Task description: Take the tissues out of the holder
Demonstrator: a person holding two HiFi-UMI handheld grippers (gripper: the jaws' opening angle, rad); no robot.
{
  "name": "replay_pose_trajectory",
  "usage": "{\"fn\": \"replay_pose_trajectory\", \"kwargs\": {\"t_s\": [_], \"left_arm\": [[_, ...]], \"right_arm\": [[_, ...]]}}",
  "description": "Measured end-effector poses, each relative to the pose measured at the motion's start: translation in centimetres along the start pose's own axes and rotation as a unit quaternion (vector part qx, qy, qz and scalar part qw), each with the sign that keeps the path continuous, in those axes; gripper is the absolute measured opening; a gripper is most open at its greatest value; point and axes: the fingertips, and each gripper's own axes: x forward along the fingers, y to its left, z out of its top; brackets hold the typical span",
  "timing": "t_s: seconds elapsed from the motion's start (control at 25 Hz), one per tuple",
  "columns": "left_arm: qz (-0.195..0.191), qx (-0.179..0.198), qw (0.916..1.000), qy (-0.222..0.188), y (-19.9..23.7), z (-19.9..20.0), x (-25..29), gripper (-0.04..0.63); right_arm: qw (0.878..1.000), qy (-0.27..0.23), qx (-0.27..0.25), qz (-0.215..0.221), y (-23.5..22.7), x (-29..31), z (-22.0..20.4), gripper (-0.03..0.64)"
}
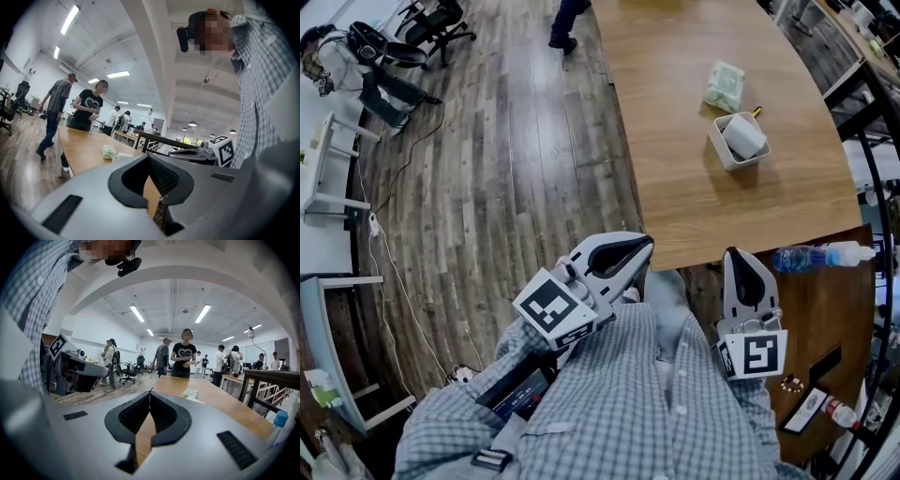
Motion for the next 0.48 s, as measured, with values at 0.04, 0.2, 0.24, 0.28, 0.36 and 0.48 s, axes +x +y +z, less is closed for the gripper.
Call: {"fn": "replay_pose_trajectory", "kwargs": {"t_s": [0.04,0.2,0.24,0.28,0.36,0.48], "left_arm": [[0.001,0.002,1.0000,0.001,0.3,0.1,0.4,0.008],[0.008,0.001,1.0000,0.002,1.7,0.8,2.1,0.008],[0.009,0.000,1.0000,0.001,2.1,0.9,2.6,0.008],[0.011,-0.001,0.9999,0.001,2.5,1.1,3.0,0.008],[0.015,-0.002,0.9999,-0.001,3.2,1.5,3.8,0.008],[0.021,-0.005,0.9998,-0.003,4.2,2.1,5.0,0.008]], "right_arm": [[1.000,0.000,-0.001,0.001,-0.4,0.4,0.0,0.012],[1.000,-0.001,0.018,0.009,-2.6,2.2,0.4,0.012],[1.000,-0.005,0.028,0.009,-3.3,2.6,0.6,0.012],[0.999,-0.008,0.034,0.007,-4.0,3.1,0.9,0.012],[0.999,-0.008,0.035,-0.002,-5.4,4.0,1.3,0.012],[0.999,-0.004,0.033,-0.014,-7.5,5.3,1.7,0.012]]}}
